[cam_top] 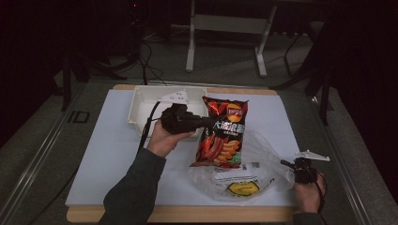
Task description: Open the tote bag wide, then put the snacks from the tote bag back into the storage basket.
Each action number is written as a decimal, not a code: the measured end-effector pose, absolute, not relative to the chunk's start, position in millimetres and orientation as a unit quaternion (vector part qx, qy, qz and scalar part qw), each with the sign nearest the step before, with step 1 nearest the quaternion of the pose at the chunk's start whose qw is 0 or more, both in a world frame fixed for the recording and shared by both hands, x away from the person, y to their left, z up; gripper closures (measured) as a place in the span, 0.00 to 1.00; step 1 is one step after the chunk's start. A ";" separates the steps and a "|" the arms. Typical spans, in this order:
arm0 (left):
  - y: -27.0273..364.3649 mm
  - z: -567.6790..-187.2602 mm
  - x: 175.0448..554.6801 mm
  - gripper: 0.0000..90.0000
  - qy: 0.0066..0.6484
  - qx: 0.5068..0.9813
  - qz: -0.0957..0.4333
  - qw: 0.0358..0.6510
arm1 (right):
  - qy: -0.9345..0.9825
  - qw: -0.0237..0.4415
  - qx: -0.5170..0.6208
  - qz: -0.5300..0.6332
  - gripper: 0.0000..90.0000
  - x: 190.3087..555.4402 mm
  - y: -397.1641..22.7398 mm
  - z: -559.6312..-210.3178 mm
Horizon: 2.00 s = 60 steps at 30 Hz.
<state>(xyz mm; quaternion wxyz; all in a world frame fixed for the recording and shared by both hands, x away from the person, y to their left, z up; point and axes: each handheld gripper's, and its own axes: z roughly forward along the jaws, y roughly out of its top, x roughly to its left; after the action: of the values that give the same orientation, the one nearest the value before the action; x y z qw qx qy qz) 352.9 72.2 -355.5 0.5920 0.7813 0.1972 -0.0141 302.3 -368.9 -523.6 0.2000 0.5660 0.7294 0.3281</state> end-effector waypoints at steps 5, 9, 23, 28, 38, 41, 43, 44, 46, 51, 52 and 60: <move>76.8 -354.1 356.9 1.00 0.201 0.778 -0.012 0.595 | 0.729 0.200 0.566 0.328 0.99 302.2 -369.2 -523.6; 79.9 -352.9 361.3 1.00 0.208 0.780 -0.005 0.590 | 0.729 0.200 0.566 0.328 0.99 302.2 -369.3 -523.7; 101.5 -341.2 373.1 1.00 0.225 0.765 0.016 0.603 | 0.730 0.199 0.566 0.328 0.99 302.3 -368.3 -524.4; 106.5 -339.2 378.7 1.00 0.234 0.765 0.024 0.599 | 0.729 0.200 0.566 0.328 0.99 302.2 -369.4 -524.2; 121.4 -336.2 388.3 1.00 0.252 0.755 0.038 0.604 | 0.728 0.200 0.568 0.328 0.99 302.0 -370.7 -524.7; 125.5 -335.7 390.7 1.00 0.254 0.751 0.042 0.608 | 0.727 0.201 0.568 0.328 0.99 301.8 -370.4 -524.6; 127.8 -335.7 392.4 1.00 0.256 0.749 0.045 0.609 | 0.727 0.202 0.568 0.329 0.99 301.8 -370.3 -524.5; 128.9 -335.8 393.6 1.00 0.257 0.749 0.046 0.609 | 0.727 0.202 0.568 0.329 0.99 301.8 -370.3 -524.5; 130.6 -336.3 395.9 1.00 0.261 0.748 0.049 0.609 | 0.727 0.202 0.568 0.329 0.99 301.7 -370.4 -524.5; 133.9 -337.6 400.9 1.00 0.267 0.748 0.056 0.605 | 0.725 0.200 0.571 0.330 0.99 300.7 -371.7 -525.0; 134.5 -337.7 401.6 1.00 0.269 0.748 0.058 0.604 | 0.725 0.201 0.570 0.330 0.99 300.7 -372.4 -525.2; 139.8 -339.2 408.5 1.00 0.278 0.745 0.067 0.602 | 0.724 0.201 0.571 0.330 0.99 300.6 -372.6 -525.3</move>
<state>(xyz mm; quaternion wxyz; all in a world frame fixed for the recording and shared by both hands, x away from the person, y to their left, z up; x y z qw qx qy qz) 408.5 139.8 -339.2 0.6020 0.7454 0.2782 0.0670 300.6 -372.6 -525.3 0.2006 0.5712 0.7244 0.3297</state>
